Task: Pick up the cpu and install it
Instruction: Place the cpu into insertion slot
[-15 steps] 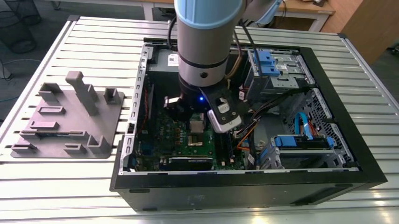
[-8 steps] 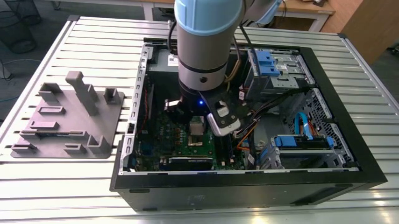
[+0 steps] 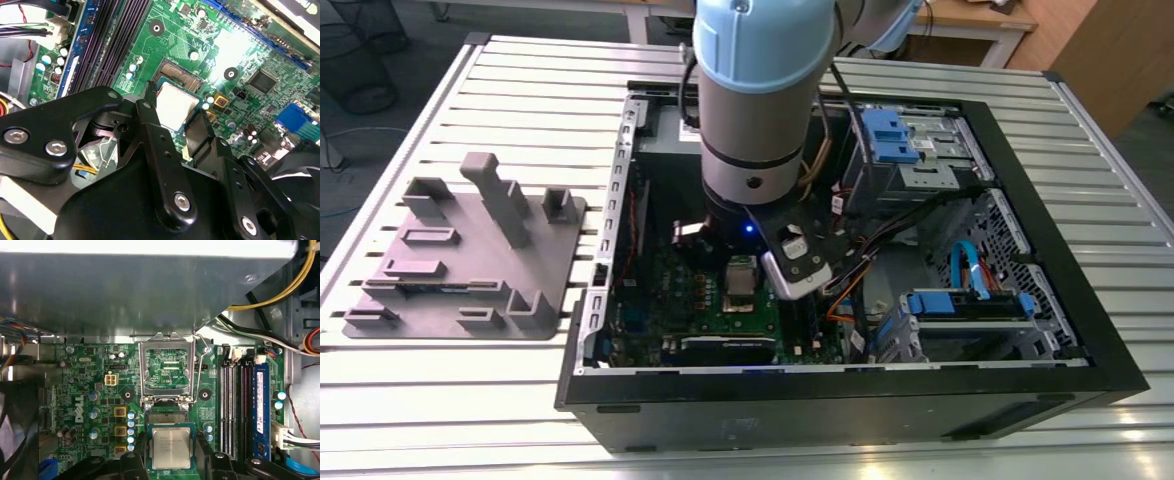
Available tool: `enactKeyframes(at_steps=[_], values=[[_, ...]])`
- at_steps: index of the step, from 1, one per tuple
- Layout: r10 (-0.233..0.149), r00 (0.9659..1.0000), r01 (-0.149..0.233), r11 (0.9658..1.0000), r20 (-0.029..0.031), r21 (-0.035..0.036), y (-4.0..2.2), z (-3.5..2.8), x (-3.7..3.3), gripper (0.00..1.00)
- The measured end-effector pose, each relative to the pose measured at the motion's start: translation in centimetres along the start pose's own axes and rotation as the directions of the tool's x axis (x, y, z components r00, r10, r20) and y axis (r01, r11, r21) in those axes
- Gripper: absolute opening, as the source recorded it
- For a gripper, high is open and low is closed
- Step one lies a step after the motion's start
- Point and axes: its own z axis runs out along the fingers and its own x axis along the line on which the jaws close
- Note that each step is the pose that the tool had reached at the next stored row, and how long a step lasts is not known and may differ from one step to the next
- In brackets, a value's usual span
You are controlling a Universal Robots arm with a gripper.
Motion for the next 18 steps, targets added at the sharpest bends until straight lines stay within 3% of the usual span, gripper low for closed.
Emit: enactKeyframes(at_steps=[9,18], values=[[0.0,1.0,0.0,1.0,0.0001,-0.0002,-0.08,1.31,0.14,0.47],[0.0,1.0,0.0,1.0,0.0001,-0.0002,-0.15,1.57,0.24,0.47]])
